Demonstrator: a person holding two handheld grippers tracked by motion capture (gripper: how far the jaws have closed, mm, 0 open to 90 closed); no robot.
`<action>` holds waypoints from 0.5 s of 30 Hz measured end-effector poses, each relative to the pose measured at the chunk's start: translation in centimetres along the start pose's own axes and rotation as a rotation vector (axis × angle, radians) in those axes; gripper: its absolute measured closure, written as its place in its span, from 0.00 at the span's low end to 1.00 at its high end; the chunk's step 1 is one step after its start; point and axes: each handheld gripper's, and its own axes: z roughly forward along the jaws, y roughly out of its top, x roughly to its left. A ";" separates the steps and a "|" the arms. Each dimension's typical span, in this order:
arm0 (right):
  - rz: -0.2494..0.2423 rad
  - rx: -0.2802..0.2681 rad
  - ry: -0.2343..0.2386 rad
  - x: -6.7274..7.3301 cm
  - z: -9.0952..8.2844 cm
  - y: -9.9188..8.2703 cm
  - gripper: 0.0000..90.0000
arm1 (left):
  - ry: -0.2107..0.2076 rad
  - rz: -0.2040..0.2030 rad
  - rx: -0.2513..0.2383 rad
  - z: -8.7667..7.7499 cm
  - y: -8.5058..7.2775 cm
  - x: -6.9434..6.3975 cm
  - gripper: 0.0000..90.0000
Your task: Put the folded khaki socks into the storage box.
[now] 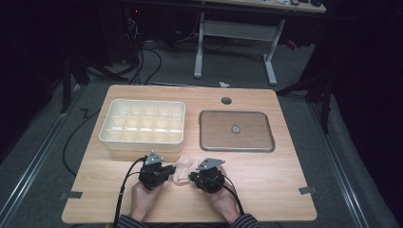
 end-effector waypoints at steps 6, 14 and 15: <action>-0.031 0.002 -0.031 0.4 0.0 0.0 0.92 | -0.034 -0.031 -0.006 -0.3 0.0 0.4 0.94; -0.030 0.000 -0.042 0.7 0.0 0.0 0.92 | -0.076 -0.059 -0.029 -1.1 0.4 0.6 0.95; -0.030 0.000 -0.042 0.7 0.0 0.0 0.92 | -0.079 -0.062 -0.029 -1.1 0.4 0.7 0.95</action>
